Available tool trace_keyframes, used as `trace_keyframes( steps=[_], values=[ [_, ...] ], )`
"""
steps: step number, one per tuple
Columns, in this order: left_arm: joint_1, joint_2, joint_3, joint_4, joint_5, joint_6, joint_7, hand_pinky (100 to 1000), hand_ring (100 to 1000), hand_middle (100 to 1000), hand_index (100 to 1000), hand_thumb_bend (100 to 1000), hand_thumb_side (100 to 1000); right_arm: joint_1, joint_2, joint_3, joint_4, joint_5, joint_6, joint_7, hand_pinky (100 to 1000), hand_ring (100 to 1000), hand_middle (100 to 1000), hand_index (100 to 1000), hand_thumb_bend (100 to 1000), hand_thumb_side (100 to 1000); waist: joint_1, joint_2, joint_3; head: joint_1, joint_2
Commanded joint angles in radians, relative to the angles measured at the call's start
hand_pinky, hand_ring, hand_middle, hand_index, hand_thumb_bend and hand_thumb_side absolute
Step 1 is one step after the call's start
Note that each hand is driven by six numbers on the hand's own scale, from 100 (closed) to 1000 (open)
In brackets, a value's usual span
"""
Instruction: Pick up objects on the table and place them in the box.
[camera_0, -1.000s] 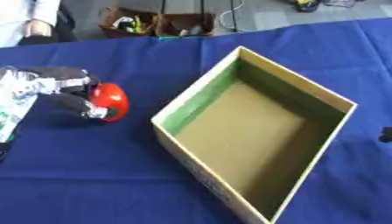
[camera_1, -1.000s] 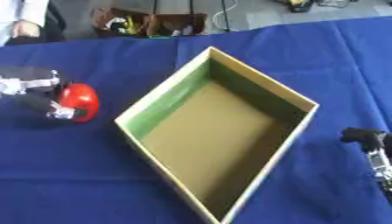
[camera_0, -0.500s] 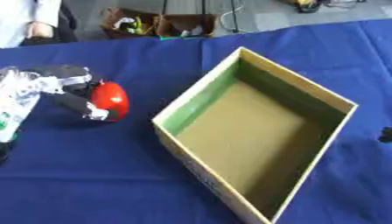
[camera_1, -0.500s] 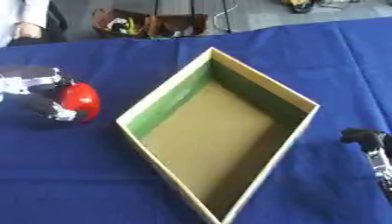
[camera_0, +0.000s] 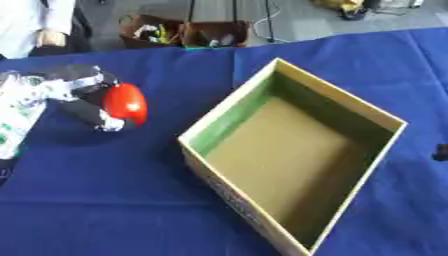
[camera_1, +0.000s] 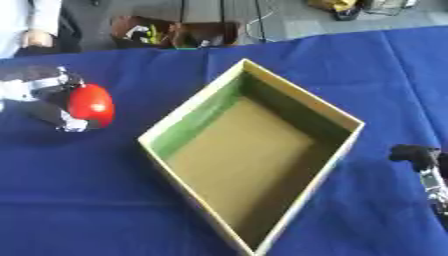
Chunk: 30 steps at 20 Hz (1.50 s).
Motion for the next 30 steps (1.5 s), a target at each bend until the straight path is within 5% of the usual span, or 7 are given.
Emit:
trace_keyframes(
  steps=[1, 13, 20, 30],
  values=[
    [-0.024, 0.038, 0.001, -0.047, 0.029, 0.011, 0.006, 350, 366, 369, 546, 100, 529, 0.002, -0.010, -0.002, -0.010, -0.011, 0.004, -0.002, 907, 854, 617, 727, 100, 918, -0.005, -0.035, 0.005, -0.007, 0.010],
    [-0.076, 0.010, -0.038, -0.277, 0.180, 0.052, -0.039, 330, 327, 351, 525, 100, 411, 0.008, -0.017, -0.001, -0.010, -0.036, 0.016, -0.006, 905, 853, 616, 726, 100, 902, -0.006, -0.077, 0.017, -0.045, 0.043],
    [-0.152, -0.100, -0.093, -0.370, 0.246, 0.097, -0.102, 317, 306, 320, 484, 100, 390, 0.006, -0.021, 0.002, -0.010, -0.054, 0.019, -0.008, 904, 852, 617, 725, 100, 889, -0.003, -0.094, 0.004, -0.050, 0.072],
    [-0.167, -0.314, -0.149, -0.318, 0.189, 0.115, -0.134, 313, 306, 313, 475, 100, 412, -0.015, -0.026, -0.001, -0.010, -0.078, 0.008, -0.025, 903, 849, 617, 723, 100, 871, -0.001, -0.087, -0.018, -0.050, 0.075]
  ],
)
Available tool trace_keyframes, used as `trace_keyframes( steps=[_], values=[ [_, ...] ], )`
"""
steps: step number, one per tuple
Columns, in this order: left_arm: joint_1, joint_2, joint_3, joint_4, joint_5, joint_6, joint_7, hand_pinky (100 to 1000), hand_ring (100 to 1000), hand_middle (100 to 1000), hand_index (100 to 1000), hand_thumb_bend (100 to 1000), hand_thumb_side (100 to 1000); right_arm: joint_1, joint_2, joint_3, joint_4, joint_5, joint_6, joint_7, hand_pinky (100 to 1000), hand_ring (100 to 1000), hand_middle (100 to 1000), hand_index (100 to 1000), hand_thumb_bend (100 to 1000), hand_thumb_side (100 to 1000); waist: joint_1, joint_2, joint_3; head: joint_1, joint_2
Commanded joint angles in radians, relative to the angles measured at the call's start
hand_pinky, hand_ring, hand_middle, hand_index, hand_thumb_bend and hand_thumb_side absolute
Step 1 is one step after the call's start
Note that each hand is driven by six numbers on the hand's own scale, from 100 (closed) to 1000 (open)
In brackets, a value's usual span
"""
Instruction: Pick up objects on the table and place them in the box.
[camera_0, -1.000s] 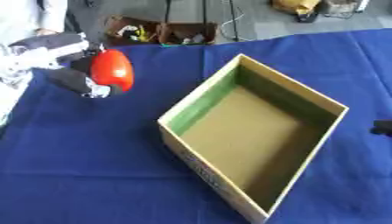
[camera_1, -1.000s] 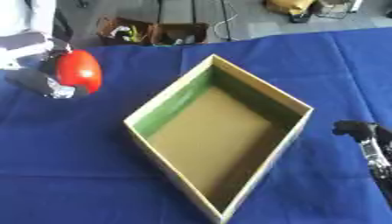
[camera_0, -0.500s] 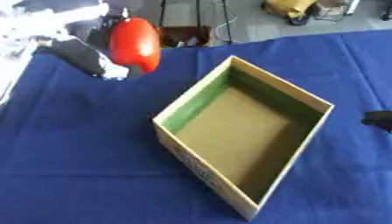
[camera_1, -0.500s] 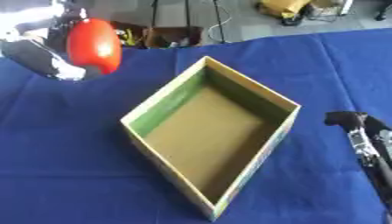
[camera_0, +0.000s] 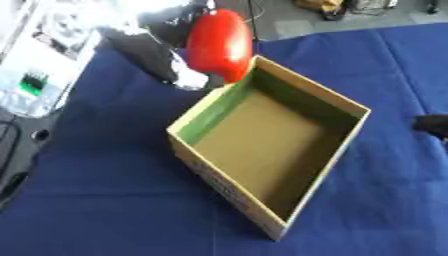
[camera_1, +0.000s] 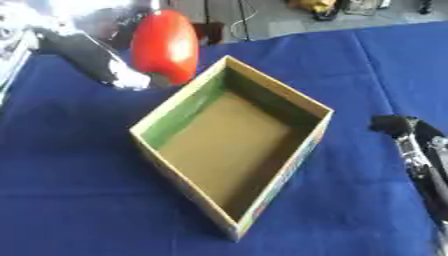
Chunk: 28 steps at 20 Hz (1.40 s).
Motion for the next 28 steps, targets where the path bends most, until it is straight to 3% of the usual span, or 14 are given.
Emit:
trace_keyframes(
  steps=[1, 13, 24, 26, 27, 28],
  values=[
    [-0.013, -0.052, -0.007, 0.029, -0.039, 0.001, -0.003, 312, 308, 314, 476, 100, 408, -0.014, -0.024, -0.002, -0.010, -0.015, -0.004, -0.008, 903, 849, 616, 723, 100, 869, -0.005, -0.017, -0.004, 0.003, -0.004],
    [0.004, -0.168, -0.083, 0.249, -0.224, 0.037, 0.092, 302, 345, 324, 484, 100, 320, -0.029, -0.022, -0.004, -0.010, -0.022, -0.012, -0.019, 903, 848, 616, 722, 100, 869, -0.003, 0.000, -0.023, 0.020, -0.030],
    [0.010, -0.221, -0.102, 0.339, -0.404, -0.034, 0.078, 321, 386, 344, 509, 100, 327, -0.029, -0.014, -0.003, -0.010, -0.011, -0.008, -0.016, 904, 850, 616, 721, 100, 881, -0.002, 0.009, -0.032, 0.025, -0.038],
    [0.015, -0.232, -0.102, 0.341, -0.434, -0.059, 0.057, 371, 451, 429, 635, 100, 399, -0.027, -0.013, -0.004, -0.010, -0.008, -0.007, -0.016, 904, 850, 616, 722, 100, 885, -0.001, 0.010, -0.031, 0.020, -0.035],
    [0.018, -0.238, -0.102, 0.339, -0.449, -0.073, 0.044, 435, 529, 535, 782, 100, 446, -0.027, -0.012, -0.004, -0.010, -0.007, -0.007, -0.016, 905, 850, 616, 721, 100, 888, -0.001, 0.010, -0.030, 0.018, -0.034],
    [0.020, -0.243, -0.102, 0.334, -0.464, -0.088, 0.029, 459, 566, 584, 841, 100, 477, -0.026, -0.011, -0.004, -0.010, -0.005, -0.006, -0.016, 905, 850, 616, 721, 100, 889, -0.001, 0.011, -0.029, 0.016, -0.033]
  ],
)
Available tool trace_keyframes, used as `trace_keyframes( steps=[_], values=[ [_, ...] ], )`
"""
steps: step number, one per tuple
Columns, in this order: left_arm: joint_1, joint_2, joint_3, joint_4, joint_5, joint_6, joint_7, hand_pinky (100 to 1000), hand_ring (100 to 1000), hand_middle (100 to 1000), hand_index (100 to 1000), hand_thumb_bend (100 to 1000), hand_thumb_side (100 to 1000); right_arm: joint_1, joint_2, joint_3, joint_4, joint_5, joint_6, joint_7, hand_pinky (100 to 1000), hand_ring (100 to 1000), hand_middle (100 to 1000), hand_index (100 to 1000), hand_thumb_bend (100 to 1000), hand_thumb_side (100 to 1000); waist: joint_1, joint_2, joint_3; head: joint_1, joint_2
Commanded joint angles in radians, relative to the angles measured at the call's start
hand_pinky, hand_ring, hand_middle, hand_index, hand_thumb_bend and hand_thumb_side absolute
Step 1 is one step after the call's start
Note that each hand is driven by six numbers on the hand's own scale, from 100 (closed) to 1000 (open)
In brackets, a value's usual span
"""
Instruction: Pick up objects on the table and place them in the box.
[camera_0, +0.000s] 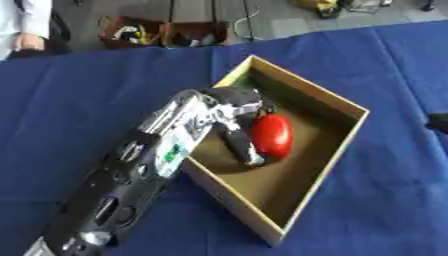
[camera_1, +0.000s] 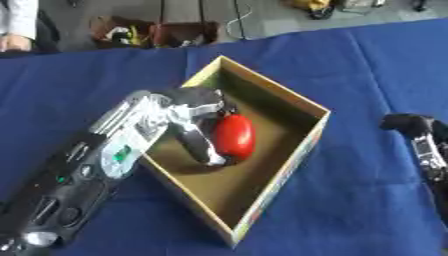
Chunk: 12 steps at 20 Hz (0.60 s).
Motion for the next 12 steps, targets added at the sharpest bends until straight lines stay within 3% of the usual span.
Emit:
trace_keyframes(
  steps=[1, 3, 4, 5, 6, 8, 12],
  values=[
    [-0.004, -0.016, 0.005, -0.013, -0.053, -0.047, -0.042, 488, 612, 640, 891, 100, 511, -0.001, -0.005, -0.004, -0.010, 0.006, 0.004, 0.000, 905, 851, 617, 721, 100, 891, -0.004, -0.018, 0.000, -0.004, -0.004],
    [-0.001, -0.023, 0.010, -0.031, -0.082, -0.076, -0.071, 673, 780, 814, 1000, 100, 630, -0.001, -0.003, -0.003, -0.010, 0.008, 0.005, 0.001, 905, 851, 617, 721, 100, 894, -0.004, -0.018, 0.002, -0.004, -0.003],
    [0.000, -0.025, 0.015, -0.039, -0.097, -0.091, -0.084, 694, 798, 832, 1000, 100, 660, 0.000, -0.003, -0.002, -0.010, 0.008, 0.005, 0.002, 905, 851, 616, 721, 100, 895, -0.005, -0.018, 0.002, -0.004, -0.003],
    [0.002, -0.026, 0.022, -0.043, -0.112, -0.106, -0.094, 743, 837, 879, 1000, 184, 775, 0.000, -0.002, -0.002, -0.010, 0.009, 0.005, 0.003, 905, 851, 617, 721, 100, 895, -0.005, -0.018, 0.002, -0.004, -0.003],
    [0.003, -0.025, 0.033, -0.045, -0.127, -0.118, -0.098, 798, 893, 944, 1000, 348, 930, 0.001, -0.002, -0.002, -0.010, 0.009, 0.006, 0.003, 906, 851, 617, 721, 100, 896, -0.006, -0.018, 0.003, -0.003, -0.002],
    [0.004, -0.022, 0.052, -0.044, -0.157, -0.123, -0.096, 848, 942, 969, 1000, 424, 965, 0.002, -0.001, -0.003, -0.010, 0.010, 0.006, 0.003, 906, 851, 617, 721, 100, 897, -0.006, -0.019, 0.004, -0.002, -0.003],
    [0.009, -0.025, 0.068, -0.034, -0.216, -0.118, -0.073, 900, 984, 990, 1000, 437, 976, 0.003, 0.000, -0.002, -0.010, 0.009, 0.007, 0.004, 906, 851, 616, 720, 100, 901, -0.008, -0.020, 0.006, -0.003, -0.008]
  ],
)
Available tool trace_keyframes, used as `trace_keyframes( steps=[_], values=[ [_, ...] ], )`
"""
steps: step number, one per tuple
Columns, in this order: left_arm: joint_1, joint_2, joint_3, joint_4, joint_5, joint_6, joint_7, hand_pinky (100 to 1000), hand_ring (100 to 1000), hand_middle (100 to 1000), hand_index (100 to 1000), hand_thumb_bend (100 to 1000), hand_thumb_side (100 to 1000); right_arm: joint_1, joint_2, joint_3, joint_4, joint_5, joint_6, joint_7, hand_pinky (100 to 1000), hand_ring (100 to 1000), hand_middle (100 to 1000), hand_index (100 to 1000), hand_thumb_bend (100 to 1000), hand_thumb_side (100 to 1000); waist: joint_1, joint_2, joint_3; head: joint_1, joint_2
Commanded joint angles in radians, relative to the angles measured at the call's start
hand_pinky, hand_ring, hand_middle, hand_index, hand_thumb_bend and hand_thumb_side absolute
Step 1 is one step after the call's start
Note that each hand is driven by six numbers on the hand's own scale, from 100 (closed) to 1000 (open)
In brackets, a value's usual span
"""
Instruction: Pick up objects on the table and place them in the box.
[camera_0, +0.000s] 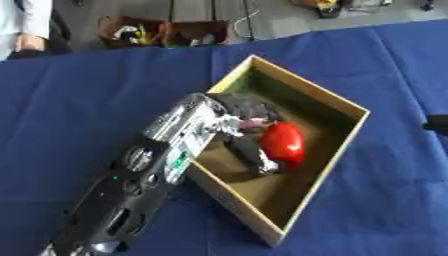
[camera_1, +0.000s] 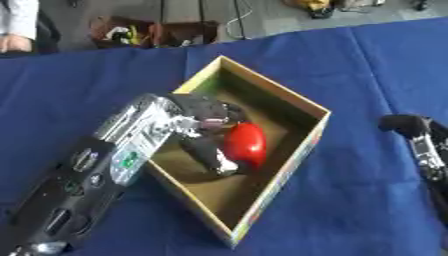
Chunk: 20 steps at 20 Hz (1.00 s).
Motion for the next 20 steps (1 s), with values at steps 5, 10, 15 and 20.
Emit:
trace_keyframes(
  steps=[5, 10, 15, 20],
  values=[
    [-0.010, 0.011, 0.037, -0.059, -0.061, -0.015, 0.063, 923, 994, 1000, 1000, 426, 971, 0.000, -0.006, -0.003, -0.010, 0.009, 0.002, 0.002, 906, 851, 617, 720, 100, 899, -0.012, -0.021, 0.006, -0.010, -0.013],
    [-0.028, 0.044, 0.081, -0.170, -0.005, -0.028, 0.128, 932, 960, 969, 1000, 291, 971, 0.003, -0.005, -0.005, -0.010, 0.010, 0.004, -0.001, 906, 851, 617, 720, 100, 900, -0.014, -0.025, 0.014, -0.026, 0.007],
    [-0.040, 0.048, 0.179, -0.291, 0.071, -0.076, 0.204, 919, 891, 901, 1000, 134, 1000, 0.005, -0.005, -0.012, -0.010, 0.005, 0.005, -0.010, 906, 851, 617, 720, 100, 895, -0.022, -0.031, 0.031, -0.042, 0.030],
    [0.132, 0.200, 0.227, -0.646, 0.700, 0.170, 0.620, 814, 759, 752, 1000, 100, 1000, 0.000, -0.013, -0.018, -0.010, -0.010, -0.003, -0.028, 902, 847, 617, 720, 100, 864, -0.034, -0.040, 0.062, -0.052, 0.032]
  ],
)
